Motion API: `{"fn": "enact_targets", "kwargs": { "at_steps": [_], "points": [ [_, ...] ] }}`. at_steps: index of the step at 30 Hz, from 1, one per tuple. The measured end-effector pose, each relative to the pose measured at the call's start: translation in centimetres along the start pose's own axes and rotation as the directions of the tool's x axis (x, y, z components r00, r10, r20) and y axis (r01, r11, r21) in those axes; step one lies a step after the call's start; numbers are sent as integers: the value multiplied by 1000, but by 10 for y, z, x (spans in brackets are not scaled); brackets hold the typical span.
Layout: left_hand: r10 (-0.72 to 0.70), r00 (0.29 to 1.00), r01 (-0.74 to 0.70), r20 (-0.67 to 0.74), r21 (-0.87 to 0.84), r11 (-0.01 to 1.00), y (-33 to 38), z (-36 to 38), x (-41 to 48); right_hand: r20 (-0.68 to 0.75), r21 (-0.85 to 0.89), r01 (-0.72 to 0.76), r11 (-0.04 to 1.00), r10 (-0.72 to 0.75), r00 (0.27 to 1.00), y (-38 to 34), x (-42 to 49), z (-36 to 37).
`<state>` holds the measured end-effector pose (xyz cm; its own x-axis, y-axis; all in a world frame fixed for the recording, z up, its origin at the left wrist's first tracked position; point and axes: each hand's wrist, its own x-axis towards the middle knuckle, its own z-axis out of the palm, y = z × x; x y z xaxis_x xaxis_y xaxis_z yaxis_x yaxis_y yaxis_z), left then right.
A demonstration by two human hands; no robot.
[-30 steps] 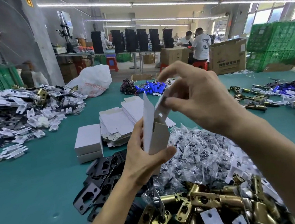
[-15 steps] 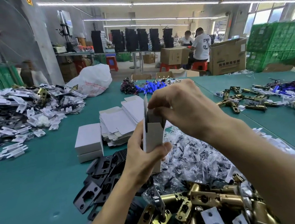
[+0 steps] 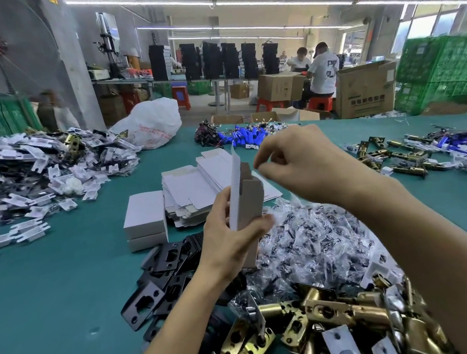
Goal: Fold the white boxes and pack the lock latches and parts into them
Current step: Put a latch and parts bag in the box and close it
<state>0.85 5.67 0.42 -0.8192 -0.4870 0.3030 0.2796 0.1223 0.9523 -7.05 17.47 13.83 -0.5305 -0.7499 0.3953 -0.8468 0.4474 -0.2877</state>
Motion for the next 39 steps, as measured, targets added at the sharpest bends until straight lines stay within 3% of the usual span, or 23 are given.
{"fn": "enact_targets", "kwargs": {
  "at_steps": [3,6,10,16,24,27,30,32,36,39],
  "points": [
    [-44,992,42,-116,-12,999,4,-8,4,-71,20,-105,994,106,992,1,2,9],
    [-46,974,38,-224,-42,998,9,-22,10,180,-124,-170,978,190,965,-4,4,28],
    [-27,940,-12,-339,-112,994,18,-48,19,494,-247,-39,968,160,854,-16,9,63],
    [65,882,-142,-468,-132,981,30,-68,24,606,-226,149,963,19,795,-39,34,132],
    [137,918,-129,-371,46,990,36,-73,23,446,-112,127,986,-65,893,-60,34,190],
    [142,922,-133,-361,50,990,38,-74,22,343,137,8,991,-55,938,-61,36,190],
    [170,913,-158,-372,61,986,45,-78,22,392,381,-121,916,-42,919,-51,39,178],
    [190,911,-176,-367,69,982,48,-78,22,426,386,-207,899,26,904,-36,42,161],
    [182,930,-171,-319,64,983,51,-69,18,417,495,-405,769,199,887,-3,40,110],
    [-2,988,8,-154,36,999,46,-64,15,357,496,-438,750,283,890,15,32,65]
  ]
}}
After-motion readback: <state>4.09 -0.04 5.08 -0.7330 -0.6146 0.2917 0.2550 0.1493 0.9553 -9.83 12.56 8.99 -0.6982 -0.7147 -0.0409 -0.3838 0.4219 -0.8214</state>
